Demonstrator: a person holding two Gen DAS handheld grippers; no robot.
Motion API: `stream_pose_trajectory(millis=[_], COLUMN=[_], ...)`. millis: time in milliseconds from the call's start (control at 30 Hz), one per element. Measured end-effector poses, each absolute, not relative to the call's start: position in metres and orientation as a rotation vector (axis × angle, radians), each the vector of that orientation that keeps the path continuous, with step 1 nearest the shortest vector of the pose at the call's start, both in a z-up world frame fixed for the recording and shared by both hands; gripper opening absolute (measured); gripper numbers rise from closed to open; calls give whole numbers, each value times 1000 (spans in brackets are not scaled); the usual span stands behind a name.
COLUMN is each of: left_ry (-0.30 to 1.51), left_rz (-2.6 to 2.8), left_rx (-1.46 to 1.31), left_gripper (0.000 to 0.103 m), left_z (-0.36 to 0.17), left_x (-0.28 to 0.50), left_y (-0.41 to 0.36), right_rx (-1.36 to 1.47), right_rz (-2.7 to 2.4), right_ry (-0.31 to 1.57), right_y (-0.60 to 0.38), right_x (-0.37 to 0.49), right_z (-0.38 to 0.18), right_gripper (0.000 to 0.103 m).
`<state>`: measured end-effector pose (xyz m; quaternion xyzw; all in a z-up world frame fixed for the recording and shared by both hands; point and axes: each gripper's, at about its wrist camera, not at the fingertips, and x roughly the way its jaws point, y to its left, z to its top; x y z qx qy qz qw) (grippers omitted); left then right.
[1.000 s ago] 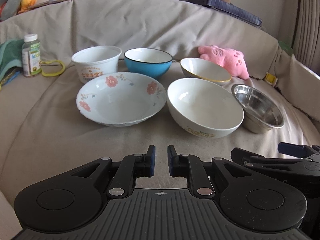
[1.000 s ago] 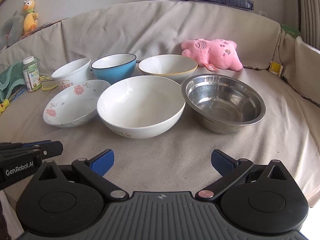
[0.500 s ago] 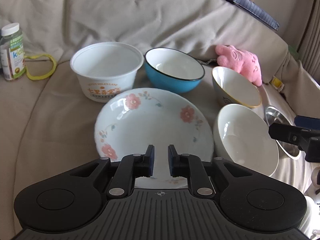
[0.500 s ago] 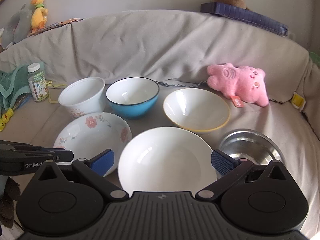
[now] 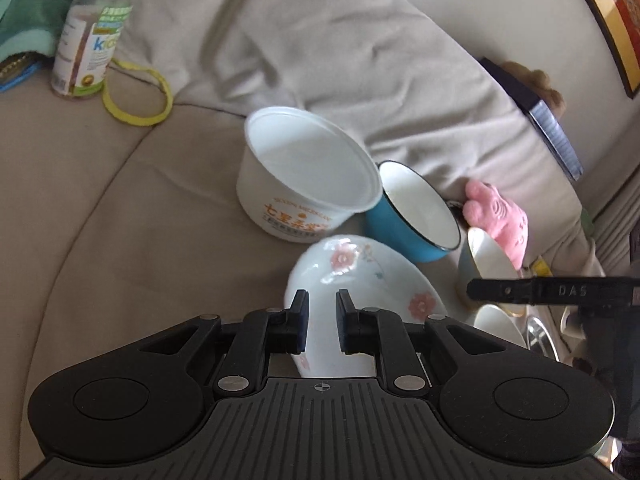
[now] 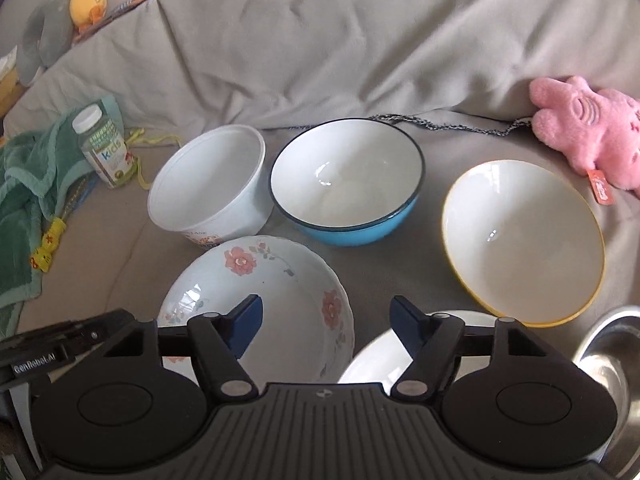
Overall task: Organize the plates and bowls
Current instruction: 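Move both grippers over the floral plate toward the large white bowl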
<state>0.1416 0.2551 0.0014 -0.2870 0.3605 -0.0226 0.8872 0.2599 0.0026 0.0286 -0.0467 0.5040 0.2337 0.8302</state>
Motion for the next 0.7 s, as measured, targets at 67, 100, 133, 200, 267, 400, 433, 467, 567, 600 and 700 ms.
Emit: stream_pose_trajectory(millis=[67,100,133,200,267,400,433,467,567,600,700], left_ry=[774,786,793,805,843,832,827,825,832,832,854], left_rz=[-33,-39,-53,-79,-65,15,36,49,39,34,16], left_rx=[-640,-647,-643,-620,-584,-473,-460,-455,-450,-453,-469], left_gripper=[16,16,16,16,16,16,16,16,17,18,18], left_z=[-6,-8,-10,-11,-15,-18,-18,-18,-20,-21,-24], left_x=[148,152,154,158,160,157,156,155,155,156,158], left_y=[263,263,263,258,252,243,243,244,243,243,241], right_rx=[-109,-116,-124,-142,-134,-115,-118,-122,-106,-97,-77], right_rz=[488,481,467,439,421,407,402,398,402,406,411], right_ry=[1125,1140,1149,1154,1163,1188,1189,1190,1206,1215,1226], right_y=[13,18,21,26,27,30,30,30,29,28,28], right_x=[270,273,276,281,285,292,292,293,295,296,298], right_z=[18,13,8,1,-5,-15,-18,-20,-27,-29,-33], right_gripper=[57,57,57,57,57,57,57,57,57,57,61])
